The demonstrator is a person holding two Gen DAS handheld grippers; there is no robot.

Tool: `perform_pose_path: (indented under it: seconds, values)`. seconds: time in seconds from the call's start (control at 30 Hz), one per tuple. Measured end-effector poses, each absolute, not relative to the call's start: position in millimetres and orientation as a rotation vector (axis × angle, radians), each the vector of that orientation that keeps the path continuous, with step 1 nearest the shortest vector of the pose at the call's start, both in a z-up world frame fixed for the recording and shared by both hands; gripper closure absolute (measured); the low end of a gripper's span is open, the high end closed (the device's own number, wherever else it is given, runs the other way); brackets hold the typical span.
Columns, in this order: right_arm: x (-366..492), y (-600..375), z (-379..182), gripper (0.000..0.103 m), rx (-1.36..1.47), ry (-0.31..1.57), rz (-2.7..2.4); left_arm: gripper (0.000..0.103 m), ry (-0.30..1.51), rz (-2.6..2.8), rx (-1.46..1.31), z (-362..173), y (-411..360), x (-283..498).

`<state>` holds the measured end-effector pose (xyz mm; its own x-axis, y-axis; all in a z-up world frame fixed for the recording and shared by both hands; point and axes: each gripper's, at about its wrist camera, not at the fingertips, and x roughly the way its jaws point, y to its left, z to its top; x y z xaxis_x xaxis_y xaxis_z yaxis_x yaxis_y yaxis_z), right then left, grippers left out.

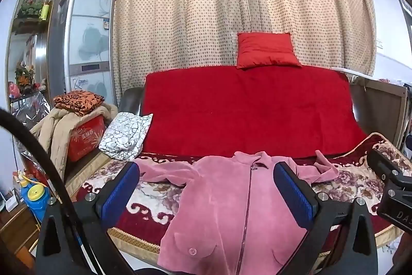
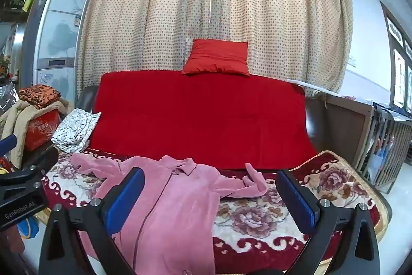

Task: Fold large clothes

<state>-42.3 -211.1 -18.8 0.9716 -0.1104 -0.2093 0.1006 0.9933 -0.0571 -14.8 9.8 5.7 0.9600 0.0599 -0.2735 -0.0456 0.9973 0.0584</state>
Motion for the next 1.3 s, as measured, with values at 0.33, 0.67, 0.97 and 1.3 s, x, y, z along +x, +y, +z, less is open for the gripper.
perform_pose_path:
  seconds: [0.33, 0.67, 0.97, 1.3]
  values:
    - [-34, -195, -28, 0.0, -0.054, 0.222, -0.094, 0.0, 0.305, 0.061, 0.05, -1, 11, -11]
    - [-33, -203, -29, 0.0, -0.029, 0.234, -0.081, 0.0, 0.297, 0.063, 0.059, -2, 9, -11]
    - [-33, -201, -28, 0.0, -0.034, 0.236, -0.079, 0.0, 0.291, 0.064, 0.064, -3, 9, -11]
    - [-31, -198, -28, 0.0, -0.044, 0.236, -0.076, 0.0, 0.287, 0.063, 0.064, -3, 8, -12]
